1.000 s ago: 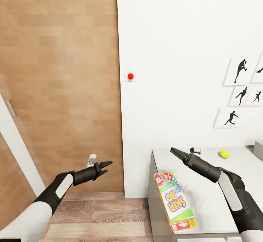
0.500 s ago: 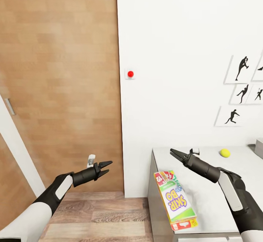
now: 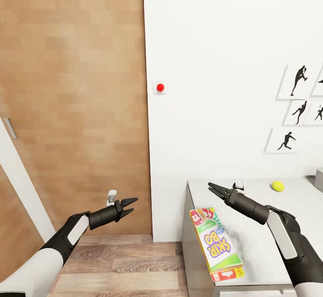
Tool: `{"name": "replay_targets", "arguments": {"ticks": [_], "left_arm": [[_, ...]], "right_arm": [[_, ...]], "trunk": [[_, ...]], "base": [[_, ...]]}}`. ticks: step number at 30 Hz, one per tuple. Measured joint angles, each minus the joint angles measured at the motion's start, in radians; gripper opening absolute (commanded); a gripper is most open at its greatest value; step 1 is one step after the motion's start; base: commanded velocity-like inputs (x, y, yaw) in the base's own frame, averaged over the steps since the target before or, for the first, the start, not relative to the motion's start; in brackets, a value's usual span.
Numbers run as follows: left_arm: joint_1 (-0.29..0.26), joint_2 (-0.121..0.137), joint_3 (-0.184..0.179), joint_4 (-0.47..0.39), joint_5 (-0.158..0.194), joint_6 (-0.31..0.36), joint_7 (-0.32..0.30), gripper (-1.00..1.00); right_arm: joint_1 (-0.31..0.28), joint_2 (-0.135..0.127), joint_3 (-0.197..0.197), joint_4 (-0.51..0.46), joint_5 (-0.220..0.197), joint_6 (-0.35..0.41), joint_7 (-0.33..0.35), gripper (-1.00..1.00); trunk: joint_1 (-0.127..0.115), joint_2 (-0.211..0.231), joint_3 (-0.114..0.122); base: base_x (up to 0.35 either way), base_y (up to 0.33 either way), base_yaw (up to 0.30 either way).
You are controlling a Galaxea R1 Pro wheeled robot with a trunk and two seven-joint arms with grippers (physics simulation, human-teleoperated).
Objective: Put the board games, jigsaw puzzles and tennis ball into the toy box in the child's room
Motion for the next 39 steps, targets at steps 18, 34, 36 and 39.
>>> {"name": "replay_targets", "arguments": {"ticks": [18,34,36,39], "left_arm": [[0.001,-0.028,-0.004,0.0,-0.002,-0.002,0.004,1.0],[0.001,-0.053,-0.005,0.009,-0.001,0.0,0.003,1.0],[0.001,-0.059,-0.005,0.018,-0.001,0.001,0.004,1.0],[0.001,-0.066,-0.005,0.027,-0.001,0.001,0.003,1.0]], "right_arm": [[0.0,-0.007,-0.002,0.0,-0.009,-0.012,0.009,1.0],[0.0,-0.001,-0.002,0.0,-0.009,-0.015,0.011,1.0],[0.0,-0.001,-0.002,0.0,-0.009,-0.015,0.012,1.0],[0.0,-0.001,-0.003,0.0,-0.009,-0.015,0.013,1.0]], "trunk": [[0.069,-0.126,-0.057],[0.13,-0.238,-0.106],[0.138,-0.252,-0.112],[0.15,-0.273,-0.119]], "base": [[0.0,0.0,0.0],[0.0,0.0,-0.007],[0.0,0.0,-0.092],[0.0,0.0,-0.121]]}}
